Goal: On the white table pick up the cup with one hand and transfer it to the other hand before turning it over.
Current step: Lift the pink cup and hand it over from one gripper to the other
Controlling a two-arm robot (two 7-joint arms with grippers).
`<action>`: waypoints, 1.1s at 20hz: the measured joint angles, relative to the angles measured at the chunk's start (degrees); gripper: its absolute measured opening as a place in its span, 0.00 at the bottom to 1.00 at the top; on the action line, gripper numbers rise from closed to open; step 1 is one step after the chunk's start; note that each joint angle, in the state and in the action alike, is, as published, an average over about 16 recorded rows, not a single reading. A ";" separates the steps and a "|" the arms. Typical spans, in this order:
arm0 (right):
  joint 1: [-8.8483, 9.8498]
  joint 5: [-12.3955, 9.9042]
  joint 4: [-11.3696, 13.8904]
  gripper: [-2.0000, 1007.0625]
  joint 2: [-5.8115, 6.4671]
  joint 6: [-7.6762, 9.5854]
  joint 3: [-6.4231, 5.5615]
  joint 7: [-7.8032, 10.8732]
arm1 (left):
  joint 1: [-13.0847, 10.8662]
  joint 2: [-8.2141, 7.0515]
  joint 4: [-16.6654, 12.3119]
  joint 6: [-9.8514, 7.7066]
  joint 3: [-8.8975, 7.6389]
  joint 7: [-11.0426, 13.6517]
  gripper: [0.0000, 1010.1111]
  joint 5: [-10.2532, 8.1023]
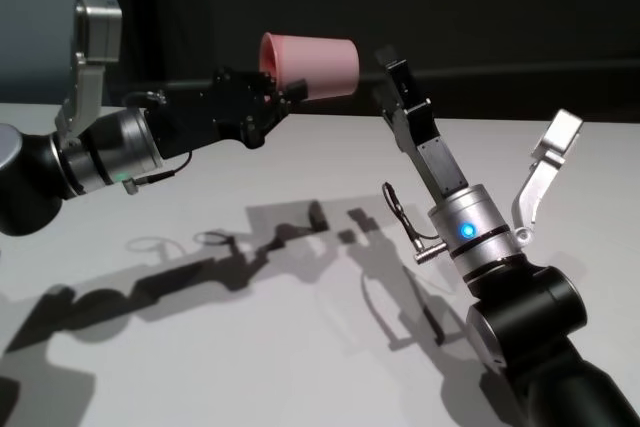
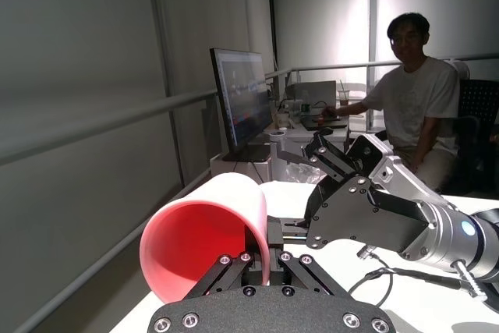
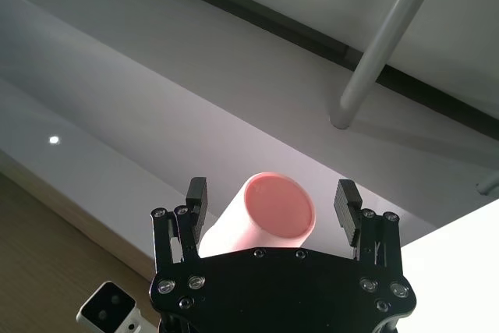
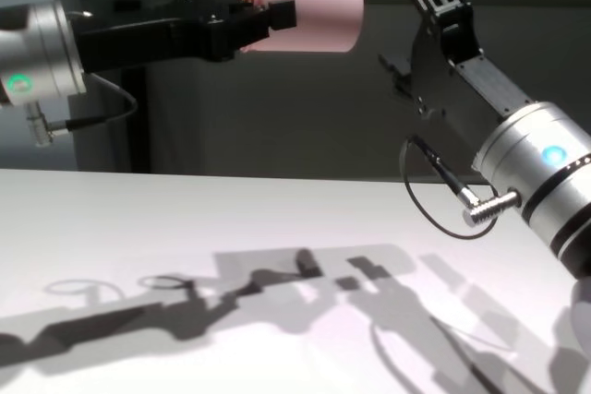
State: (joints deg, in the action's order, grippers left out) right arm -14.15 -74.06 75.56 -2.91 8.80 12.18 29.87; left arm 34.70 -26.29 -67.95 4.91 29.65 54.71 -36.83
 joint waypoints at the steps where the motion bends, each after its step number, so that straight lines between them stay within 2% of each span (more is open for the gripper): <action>1: -0.30 -0.31 -0.36 1.00 0.00 0.05 0.06 0.15 | 0.00 0.00 0.00 0.00 0.00 0.00 0.05 0.00; 12: -3.37 -3.80 -4.65 0.99 -0.27 1.13 0.81 1.76 | 0.00 0.00 0.00 0.00 0.00 0.00 0.05 0.00; 22: -5.90 -6.00 -8.76 0.99 -0.52 1.84 2.08 3.11 | 0.00 0.00 0.00 0.00 0.00 0.00 0.05 0.00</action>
State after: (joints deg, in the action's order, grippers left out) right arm -20.05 -80.05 66.80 -3.43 10.64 14.26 32.98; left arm 34.70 -26.29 -67.95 4.90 29.64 54.71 -36.83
